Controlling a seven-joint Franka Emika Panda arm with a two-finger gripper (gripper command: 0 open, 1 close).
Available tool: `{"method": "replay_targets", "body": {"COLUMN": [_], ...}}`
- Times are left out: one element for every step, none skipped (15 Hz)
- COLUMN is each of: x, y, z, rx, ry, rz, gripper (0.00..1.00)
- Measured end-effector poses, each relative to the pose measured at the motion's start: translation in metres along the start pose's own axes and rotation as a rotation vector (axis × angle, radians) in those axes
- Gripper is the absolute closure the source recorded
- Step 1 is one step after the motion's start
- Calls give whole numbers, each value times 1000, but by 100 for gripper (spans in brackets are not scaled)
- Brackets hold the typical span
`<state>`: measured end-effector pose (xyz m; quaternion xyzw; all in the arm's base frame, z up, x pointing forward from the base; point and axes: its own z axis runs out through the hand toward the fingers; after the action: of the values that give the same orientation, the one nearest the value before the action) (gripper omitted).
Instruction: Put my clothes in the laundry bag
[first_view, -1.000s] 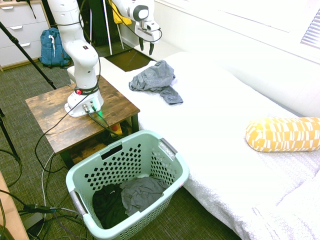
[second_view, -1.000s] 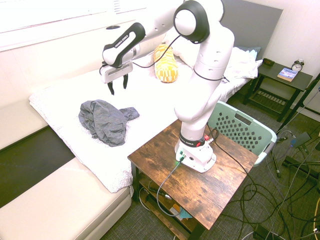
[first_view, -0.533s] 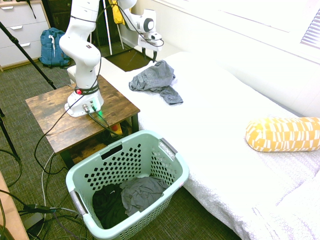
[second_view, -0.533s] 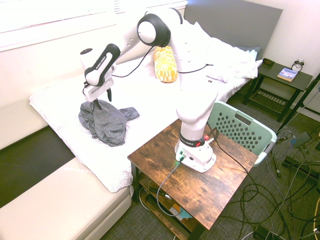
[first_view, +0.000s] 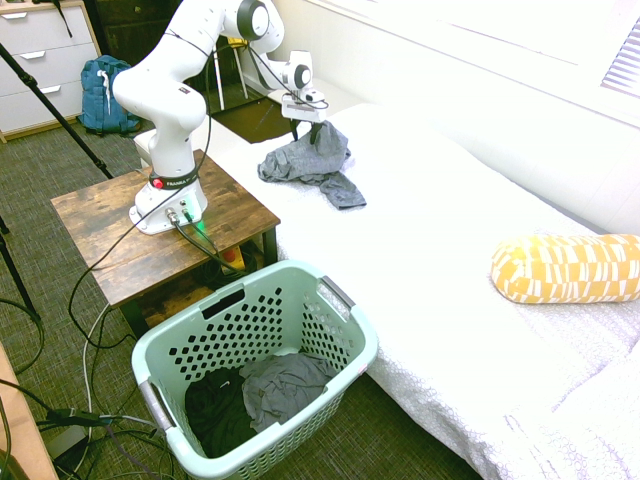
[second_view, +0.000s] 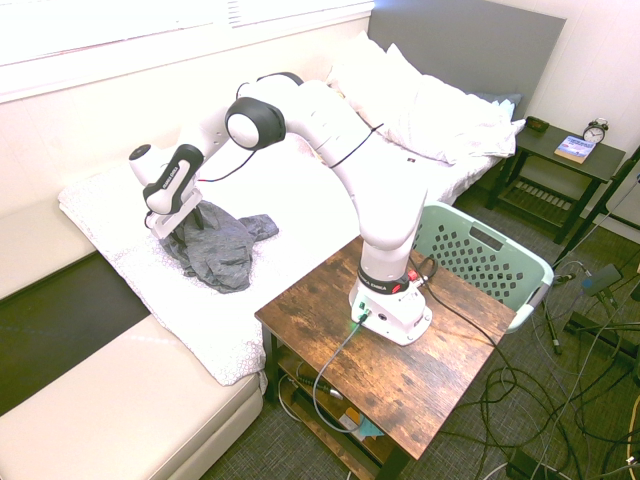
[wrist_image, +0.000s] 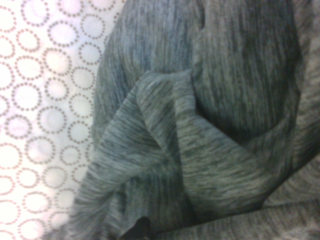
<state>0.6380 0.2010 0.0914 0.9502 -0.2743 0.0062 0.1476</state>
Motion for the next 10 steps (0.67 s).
{"method": "replay_targets", "body": {"x": [0, -1, 0, 1, 1, 0, -1, -2, -2, -2], "y": [4, 8, 13, 18, 22, 25, 27, 31, 35, 40], "z": [13, 25, 36, 43, 48, 51, 53, 54, 57, 59], "rx": [-28, -42, -49, -52, -55, -54, -50, -42, -34, -25], "ry": [3, -4, -5, -4, -8, -14, -21, -34, -52, -69], "rz": [1, 2, 5, 7, 10, 15, 22, 40, 61, 84], "gripper": [0, 0, 0, 100, 100, 100, 100, 100, 100, 100]}}
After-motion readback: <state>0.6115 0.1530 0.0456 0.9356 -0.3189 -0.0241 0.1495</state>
